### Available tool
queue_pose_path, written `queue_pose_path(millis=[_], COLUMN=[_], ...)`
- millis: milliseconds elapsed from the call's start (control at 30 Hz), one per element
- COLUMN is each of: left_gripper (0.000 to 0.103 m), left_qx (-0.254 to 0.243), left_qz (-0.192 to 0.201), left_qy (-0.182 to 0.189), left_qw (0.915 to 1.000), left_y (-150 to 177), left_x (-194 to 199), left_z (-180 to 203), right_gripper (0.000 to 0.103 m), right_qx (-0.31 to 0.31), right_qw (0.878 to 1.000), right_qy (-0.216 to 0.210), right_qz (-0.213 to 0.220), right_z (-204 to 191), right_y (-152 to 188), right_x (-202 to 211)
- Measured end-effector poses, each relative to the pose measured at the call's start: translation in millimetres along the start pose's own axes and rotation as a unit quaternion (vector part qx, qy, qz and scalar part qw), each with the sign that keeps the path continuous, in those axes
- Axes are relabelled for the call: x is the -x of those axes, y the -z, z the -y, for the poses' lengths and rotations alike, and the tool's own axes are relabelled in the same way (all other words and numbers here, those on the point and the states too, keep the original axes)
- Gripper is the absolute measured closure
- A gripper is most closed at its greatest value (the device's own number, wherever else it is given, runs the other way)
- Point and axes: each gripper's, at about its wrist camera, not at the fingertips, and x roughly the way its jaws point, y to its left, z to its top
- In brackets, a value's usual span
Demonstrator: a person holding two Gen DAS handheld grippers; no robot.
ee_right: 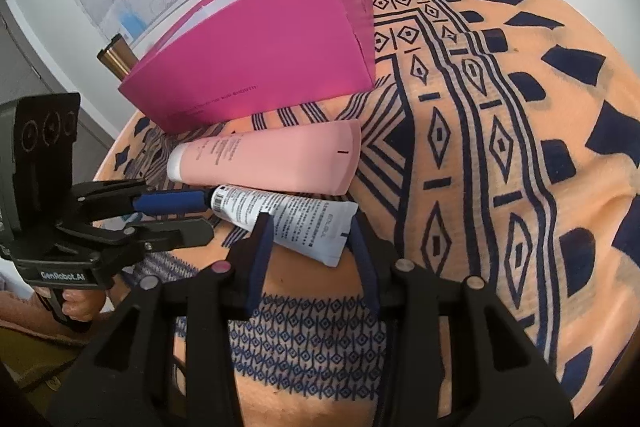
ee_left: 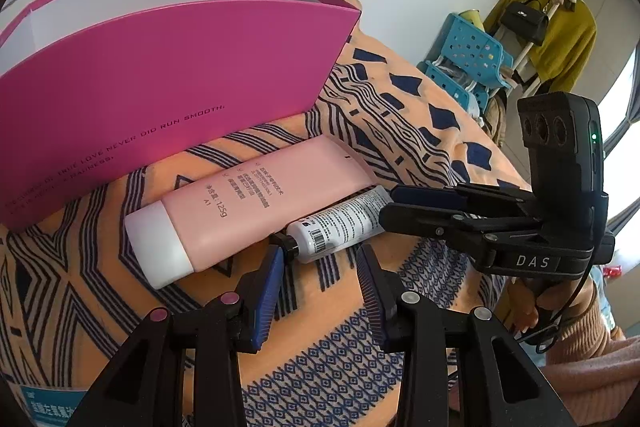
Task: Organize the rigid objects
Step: 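Reach the right gripper to the white ointment tube and grasp it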
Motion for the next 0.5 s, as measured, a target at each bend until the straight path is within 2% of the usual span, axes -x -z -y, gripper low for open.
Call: queue_pose_path(millis=[500], left_gripper=[0.065], left_qx=[-0.004], left_qz=[0.017], left_qy=[-0.002], left_qw=[0.9998], left_y=[0], left_x=[12], left_z=[4], right_gripper=[0.057], right_qx=[0.011], right_qw=[1.0], right_qy=[0.0], right_qz=[0.008], right_z=[-8], right_y=[-1], right_x=[6])
